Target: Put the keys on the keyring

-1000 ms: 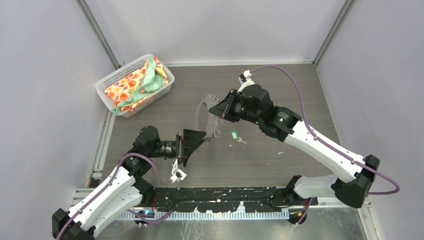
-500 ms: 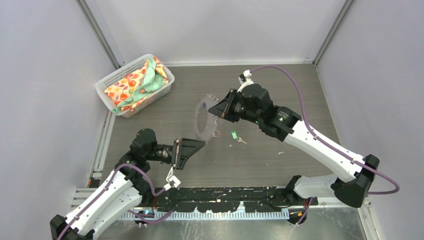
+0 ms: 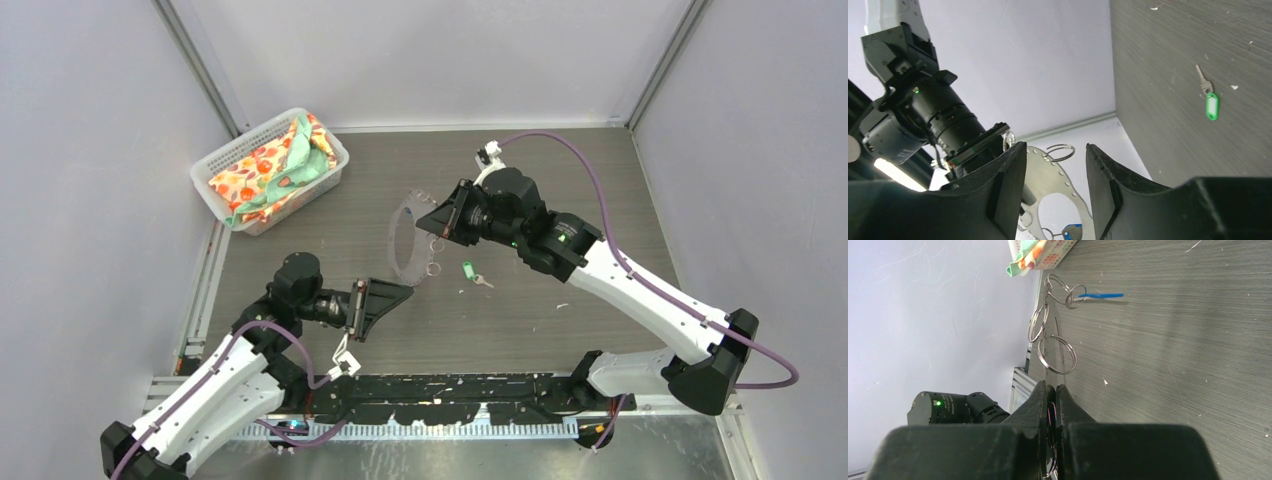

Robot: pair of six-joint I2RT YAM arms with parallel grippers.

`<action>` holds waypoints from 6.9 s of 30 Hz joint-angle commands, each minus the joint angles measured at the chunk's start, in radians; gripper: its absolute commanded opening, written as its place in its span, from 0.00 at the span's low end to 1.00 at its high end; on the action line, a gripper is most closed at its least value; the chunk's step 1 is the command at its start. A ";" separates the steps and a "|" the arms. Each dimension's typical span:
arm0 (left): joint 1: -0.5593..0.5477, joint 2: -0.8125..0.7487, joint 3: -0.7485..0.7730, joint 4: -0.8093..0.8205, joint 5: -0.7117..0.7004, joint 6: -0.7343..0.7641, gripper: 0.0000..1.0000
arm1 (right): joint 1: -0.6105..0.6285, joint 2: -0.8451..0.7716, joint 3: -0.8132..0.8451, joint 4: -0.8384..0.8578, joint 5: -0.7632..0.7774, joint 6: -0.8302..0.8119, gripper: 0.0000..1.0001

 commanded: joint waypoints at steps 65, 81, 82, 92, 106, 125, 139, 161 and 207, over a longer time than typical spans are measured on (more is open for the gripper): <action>-0.018 0.004 0.314 -0.024 -0.173 -1.394 0.00 | -0.057 -0.081 0.094 -0.051 -0.049 -0.432 1.00; -0.018 0.097 0.468 0.004 -0.056 -1.744 0.00 | -0.057 -0.219 -0.065 0.229 -0.793 -0.757 1.00; -0.018 0.098 0.477 0.005 -0.043 -1.750 0.00 | -0.057 -0.209 -0.062 0.234 -0.818 -0.758 1.00; -0.015 0.081 0.442 -0.068 -0.162 -1.676 0.00 | -0.054 -0.195 -0.147 0.027 -0.610 -0.902 1.00; 0.305 0.388 0.429 -0.418 0.007 -1.349 0.23 | 0.405 -0.117 -0.550 0.122 0.093 -1.273 1.00; 0.482 0.371 0.372 -0.458 0.018 -1.285 0.68 | 0.422 0.306 -0.557 0.417 0.005 -1.480 0.62; 0.485 0.258 0.331 -0.639 0.089 -0.981 0.68 | 0.423 0.242 -0.523 0.473 0.128 -1.400 0.01; 0.360 -0.192 -0.145 -0.183 0.022 -0.549 0.69 | 0.355 0.090 -0.375 0.456 0.104 -1.306 0.01; 0.361 -0.250 -0.173 -0.516 0.074 -0.338 0.54 | 0.233 0.340 -0.434 0.376 -0.104 -1.494 0.59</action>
